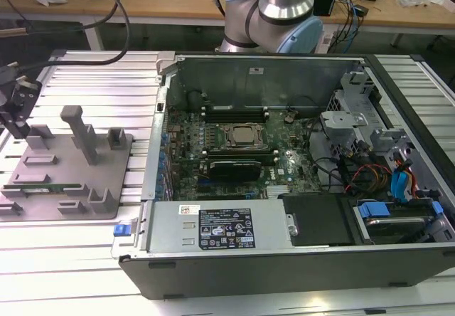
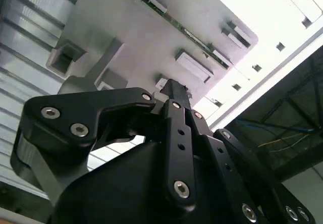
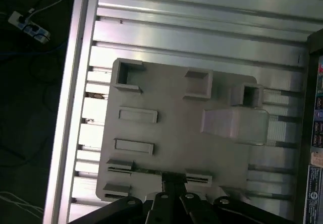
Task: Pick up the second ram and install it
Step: 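Pick up the second ram and move it above second insertion slot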
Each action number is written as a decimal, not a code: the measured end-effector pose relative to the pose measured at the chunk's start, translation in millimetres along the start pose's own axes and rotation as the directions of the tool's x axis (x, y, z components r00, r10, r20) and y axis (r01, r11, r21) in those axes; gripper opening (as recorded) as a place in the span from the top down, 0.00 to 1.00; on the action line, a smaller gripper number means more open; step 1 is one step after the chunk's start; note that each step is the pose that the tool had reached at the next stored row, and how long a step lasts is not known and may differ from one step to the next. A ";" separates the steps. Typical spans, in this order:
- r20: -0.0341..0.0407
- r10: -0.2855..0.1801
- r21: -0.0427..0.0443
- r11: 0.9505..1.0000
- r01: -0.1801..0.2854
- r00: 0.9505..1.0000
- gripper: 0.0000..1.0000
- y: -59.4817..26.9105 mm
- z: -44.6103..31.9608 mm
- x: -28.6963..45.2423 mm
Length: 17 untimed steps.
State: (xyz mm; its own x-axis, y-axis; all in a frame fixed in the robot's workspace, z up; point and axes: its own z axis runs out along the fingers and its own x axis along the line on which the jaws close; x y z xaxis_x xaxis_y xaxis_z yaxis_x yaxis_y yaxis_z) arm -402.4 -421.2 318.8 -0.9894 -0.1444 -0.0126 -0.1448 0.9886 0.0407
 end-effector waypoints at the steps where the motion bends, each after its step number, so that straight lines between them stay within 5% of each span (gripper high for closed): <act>1: -0.001 -0.025 0.000 1.000 0.025 1.000 0.92 0.0 0.2 0.0; 5: -0.005 -0.118 0.000 0.993 0.118 0.993 0.92 0.0 1.0 0.0; 6: -0.007 -0.158 0.000 0.987 0.158 0.987 0.92 0.0 1.3 0.0; 8: -0.011 -0.242 0.000 0.970 0.242 0.970 0.92 -0.1 2.1 0.0; 10: -0.014 -0.329 -0.001 0.944 0.329 0.944 0.92 -0.1 2.8 0.1; 14: -0.018 -0.398 -0.002 0.917 0.398 0.917 0.92 -0.1 3.4 0.0; 15: -0.020 -0.450 -0.003 0.893 0.450 0.893 0.92 -0.2 4.0 0.0; 17: -0.023 -0.520 -0.004 0.854 0.520 0.854 0.92 -0.2 4.5 0.1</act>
State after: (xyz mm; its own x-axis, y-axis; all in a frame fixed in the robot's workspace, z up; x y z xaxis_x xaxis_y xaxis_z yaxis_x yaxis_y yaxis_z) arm -402.4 -421.2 314.4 -0.7695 -0.6386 -0.0087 -0.6385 0.7689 0.0321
